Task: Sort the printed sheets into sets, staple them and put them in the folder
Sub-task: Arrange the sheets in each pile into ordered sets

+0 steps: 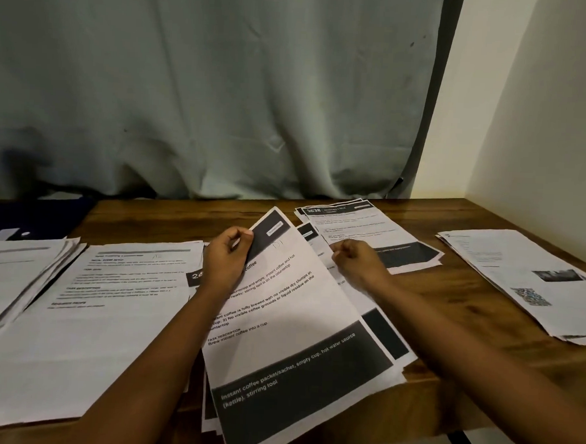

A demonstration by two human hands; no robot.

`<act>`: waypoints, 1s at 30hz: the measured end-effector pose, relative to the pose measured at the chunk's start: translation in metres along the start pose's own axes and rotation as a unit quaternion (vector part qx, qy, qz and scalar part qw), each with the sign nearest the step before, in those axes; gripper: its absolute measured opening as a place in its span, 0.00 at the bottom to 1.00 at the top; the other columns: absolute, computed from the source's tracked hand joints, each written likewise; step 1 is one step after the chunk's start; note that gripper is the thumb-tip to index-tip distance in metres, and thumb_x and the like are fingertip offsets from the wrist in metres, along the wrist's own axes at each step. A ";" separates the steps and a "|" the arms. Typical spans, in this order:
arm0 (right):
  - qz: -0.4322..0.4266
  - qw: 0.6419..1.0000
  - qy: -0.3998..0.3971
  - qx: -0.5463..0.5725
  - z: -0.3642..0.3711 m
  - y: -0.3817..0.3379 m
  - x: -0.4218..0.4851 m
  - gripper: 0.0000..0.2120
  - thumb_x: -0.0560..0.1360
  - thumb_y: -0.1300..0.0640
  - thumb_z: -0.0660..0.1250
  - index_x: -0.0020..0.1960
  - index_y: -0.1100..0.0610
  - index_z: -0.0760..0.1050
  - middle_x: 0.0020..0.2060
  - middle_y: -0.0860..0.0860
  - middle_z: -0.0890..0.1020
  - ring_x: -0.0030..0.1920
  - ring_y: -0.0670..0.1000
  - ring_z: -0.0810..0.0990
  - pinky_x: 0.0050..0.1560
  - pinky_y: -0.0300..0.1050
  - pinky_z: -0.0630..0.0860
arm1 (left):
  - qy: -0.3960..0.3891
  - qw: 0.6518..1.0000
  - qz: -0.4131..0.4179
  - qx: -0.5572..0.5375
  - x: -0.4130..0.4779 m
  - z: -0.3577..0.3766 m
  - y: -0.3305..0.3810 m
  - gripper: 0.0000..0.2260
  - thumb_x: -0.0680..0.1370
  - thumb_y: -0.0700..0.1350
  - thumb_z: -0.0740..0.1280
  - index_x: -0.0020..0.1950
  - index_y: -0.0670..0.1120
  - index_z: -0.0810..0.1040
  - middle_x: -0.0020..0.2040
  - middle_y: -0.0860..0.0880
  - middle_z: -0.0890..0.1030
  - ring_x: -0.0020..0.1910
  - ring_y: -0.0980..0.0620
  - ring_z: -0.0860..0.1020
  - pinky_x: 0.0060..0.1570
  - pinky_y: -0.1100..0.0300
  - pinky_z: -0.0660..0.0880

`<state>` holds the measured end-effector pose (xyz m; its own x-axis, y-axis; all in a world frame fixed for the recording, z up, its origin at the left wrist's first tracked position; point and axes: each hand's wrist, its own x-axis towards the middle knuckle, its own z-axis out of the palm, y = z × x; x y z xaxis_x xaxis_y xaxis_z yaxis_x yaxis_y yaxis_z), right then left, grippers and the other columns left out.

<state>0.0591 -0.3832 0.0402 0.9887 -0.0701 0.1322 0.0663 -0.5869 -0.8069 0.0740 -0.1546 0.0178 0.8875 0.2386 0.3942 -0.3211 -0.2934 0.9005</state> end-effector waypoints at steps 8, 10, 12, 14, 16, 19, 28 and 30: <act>-0.081 0.995 0.045 -0.025 0.030 0.009 -0.017 0.14 0.80 0.64 0.58 0.64 0.60 0.76 0.59 0.53 0.79 0.59 0.51 0.76 0.59 0.40 0.73 | -0.052 0.983 0.061 0.164 0.001 0.003 -0.011 0.05 0.80 0.48 0.64 0.51 0.49 0.78 0.50 0.50 0.81 0.52 0.49 0.77 0.53 0.51 0.75; -0.094 0.993 0.049 -0.051 0.030 0.013 -0.014 0.14 0.80 0.63 0.59 0.62 0.58 0.77 0.58 0.53 0.78 0.59 0.52 0.76 0.59 0.41 0.74 | -0.092 0.969 0.064 0.222 0.000 0.003 -0.011 0.10 0.79 0.52 0.64 0.58 0.50 0.76 0.54 0.49 0.80 0.56 0.48 0.75 0.65 0.45 0.68; -0.098 0.992 0.038 -0.070 0.028 0.017 -0.011 0.13 0.80 0.61 0.60 0.60 0.58 0.78 0.55 0.52 0.79 0.51 0.49 0.78 0.50 0.35 0.76 | -0.150 0.949 0.058 0.272 -0.005 0.003 -0.009 0.17 0.79 0.57 0.62 0.65 0.51 0.72 0.61 0.48 0.78 0.64 0.45 0.71 0.72 0.40 0.55; -0.090 0.993 0.032 -0.072 0.026 0.019 -0.012 0.12 0.80 0.59 0.61 0.59 0.59 0.79 0.49 0.52 0.80 0.40 0.45 0.79 0.36 0.28 0.73 | -0.191 0.920 0.048 0.338 -0.008 0.004 -0.006 0.23 0.79 0.60 0.61 0.71 0.51 0.67 0.69 0.47 0.72 0.72 0.42 0.63 0.74 0.41 0.48; -0.081 0.995 0.032 -0.057 0.025 0.019 -0.013 0.12 0.80 0.57 0.61 0.59 0.59 0.79 0.46 0.51 0.81 0.38 0.46 0.80 0.34 0.30 0.73 | -0.211 0.897 0.060 0.384 -0.008 0.006 -0.007 0.26 0.79 0.61 0.60 0.74 0.51 0.63 0.73 0.46 0.68 0.74 0.42 0.60 0.74 0.42 0.44; -0.065 0.997 0.029 -0.034 0.025 0.018 -0.013 0.12 0.80 0.56 0.61 0.60 0.57 0.78 0.46 0.48 0.79 0.38 0.43 0.78 0.35 0.28 0.72 | -0.230 0.890 0.073 0.386 -0.003 0.008 -0.011 0.28 0.79 0.62 0.59 0.74 0.50 0.62 0.73 0.46 0.67 0.73 0.44 0.62 0.74 0.42 0.43; -0.026 0.995 0.029 0.093 0.022 0.014 -0.011 0.11 0.74 0.67 0.67 0.54 0.57 0.75 0.43 0.46 0.78 0.45 0.45 0.77 0.45 0.32 0.75 | -0.292 0.871 0.064 0.389 0.017 0.019 -0.006 0.29 0.78 0.61 0.61 0.75 0.49 0.61 0.74 0.45 0.66 0.73 0.44 0.62 0.73 0.41 0.43; -0.022 0.994 0.023 0.108 0.021 0.013 -0.010 0.13 0.73 0.68 0.69 0.55 0.57 0.75 0.44 0.46 0.79 0.45 0.44 0.78 0.42 0.30 0.74 | -0.286 0.882 0.062 0.370 0.015 0.023 -0.005 0.29 0.78 0.60 0.61 0.75 0.48 0.61 0.74 0.46 0.67 0.73 0.44 0.63 0.73 0.42 0.42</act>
<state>0.0532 -0.3734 0.0164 0.9773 -0.0888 0.1923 0.1410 -0.4045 -0.9036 0.0966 -0.1712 0.0154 0.9499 -0.2828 0.1331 -0.3125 -0.8584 0.4067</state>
